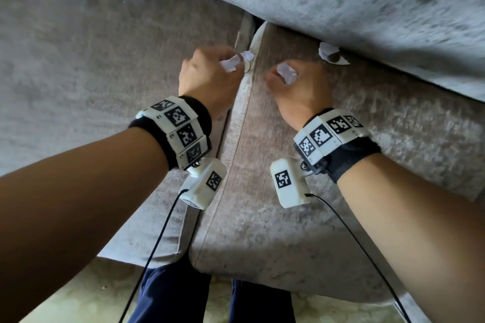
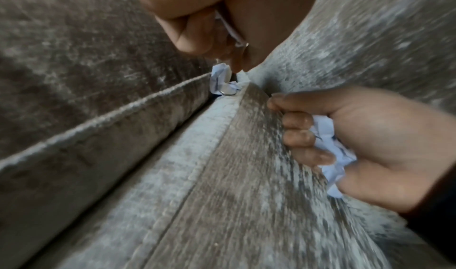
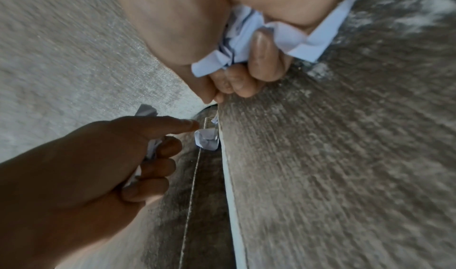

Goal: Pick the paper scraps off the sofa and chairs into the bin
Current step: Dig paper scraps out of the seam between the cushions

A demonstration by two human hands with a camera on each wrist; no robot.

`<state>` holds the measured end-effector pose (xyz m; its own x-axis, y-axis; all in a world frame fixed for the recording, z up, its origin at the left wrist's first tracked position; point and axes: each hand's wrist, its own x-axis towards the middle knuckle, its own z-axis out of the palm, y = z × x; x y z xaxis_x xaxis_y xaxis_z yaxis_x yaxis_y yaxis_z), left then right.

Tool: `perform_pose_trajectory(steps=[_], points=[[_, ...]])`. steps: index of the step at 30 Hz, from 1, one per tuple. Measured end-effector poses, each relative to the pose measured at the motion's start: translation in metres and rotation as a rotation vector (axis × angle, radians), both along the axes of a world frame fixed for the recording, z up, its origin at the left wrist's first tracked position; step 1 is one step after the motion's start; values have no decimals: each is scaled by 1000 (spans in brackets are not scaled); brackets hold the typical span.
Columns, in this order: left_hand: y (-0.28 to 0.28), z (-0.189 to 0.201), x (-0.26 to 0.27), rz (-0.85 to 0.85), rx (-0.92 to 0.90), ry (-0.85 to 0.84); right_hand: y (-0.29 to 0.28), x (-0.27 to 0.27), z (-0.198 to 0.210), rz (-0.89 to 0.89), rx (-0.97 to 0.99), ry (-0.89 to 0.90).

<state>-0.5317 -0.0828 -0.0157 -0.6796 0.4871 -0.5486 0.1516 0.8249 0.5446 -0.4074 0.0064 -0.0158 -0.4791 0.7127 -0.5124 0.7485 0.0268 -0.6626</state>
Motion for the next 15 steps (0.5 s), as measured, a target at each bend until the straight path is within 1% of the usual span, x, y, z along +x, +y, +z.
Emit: perform_pose_trajectory(steps=[6,12,15], points=[[8,-4,4,-61,-90,3,3,8,-2,-3,-42,-13],[9,-9,7,-98,-151,43,10,29,1,-47,75,5],[10,-11,8,-110,-167,51,15,37,5,-92,99,-14]])
